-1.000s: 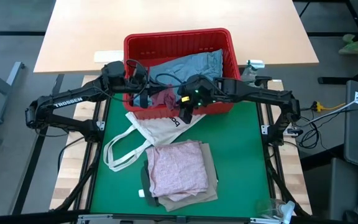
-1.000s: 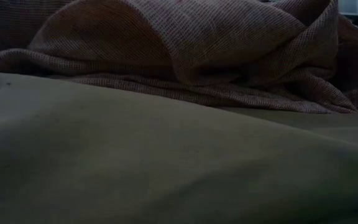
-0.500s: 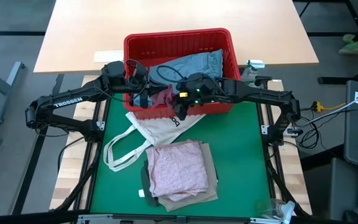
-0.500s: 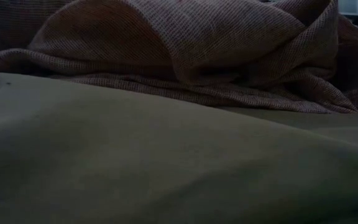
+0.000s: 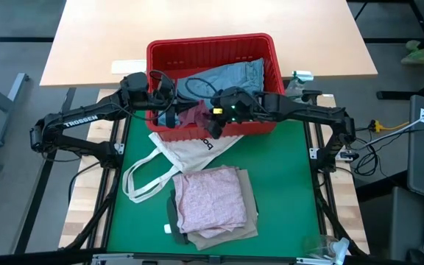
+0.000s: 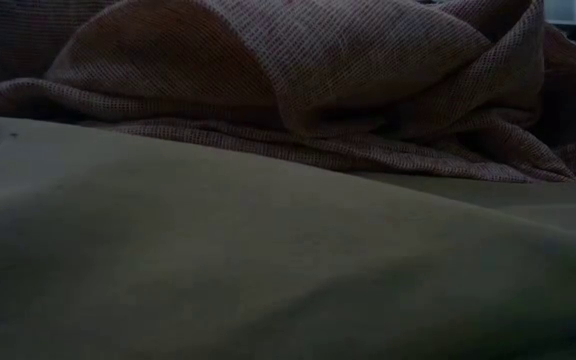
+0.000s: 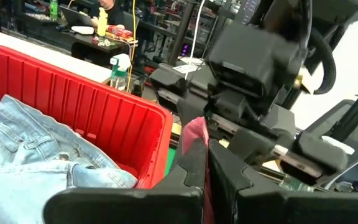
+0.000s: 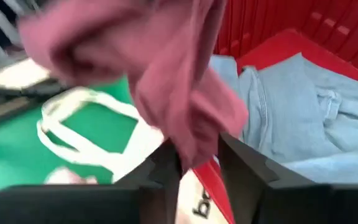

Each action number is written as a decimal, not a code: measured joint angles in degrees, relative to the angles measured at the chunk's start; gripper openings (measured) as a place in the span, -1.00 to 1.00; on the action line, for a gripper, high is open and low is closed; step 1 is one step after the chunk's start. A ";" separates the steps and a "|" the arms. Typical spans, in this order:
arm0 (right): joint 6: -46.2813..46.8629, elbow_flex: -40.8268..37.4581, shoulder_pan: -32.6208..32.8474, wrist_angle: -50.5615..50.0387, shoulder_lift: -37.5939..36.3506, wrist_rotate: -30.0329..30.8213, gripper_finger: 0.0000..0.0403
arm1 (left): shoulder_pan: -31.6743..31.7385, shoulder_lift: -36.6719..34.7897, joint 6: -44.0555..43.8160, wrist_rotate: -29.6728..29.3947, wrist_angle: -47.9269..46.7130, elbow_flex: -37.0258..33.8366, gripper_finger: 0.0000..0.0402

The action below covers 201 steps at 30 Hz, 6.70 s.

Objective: Fold laundry
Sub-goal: Fold the purple panty

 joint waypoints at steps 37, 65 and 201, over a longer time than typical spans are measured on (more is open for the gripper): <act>-5.67 0.09 0.01 -3.46 -6.18 0.01 -0.97 | -19.12 0.57 35.94 -11.72 -20.34 0.00 -0.26; -5.66 0.09 0.02 -3.51 -6.18 -0.31 -0.97 | -28.73 21.63 49.62 -61.58 -20.86 0.00 -0.26; 28.53 -30.12 48.43 20.04 -6.79 -3.53 -0.72 | -64.59 20.68 -5.77 -26.80 -19.88 0.00 -0.75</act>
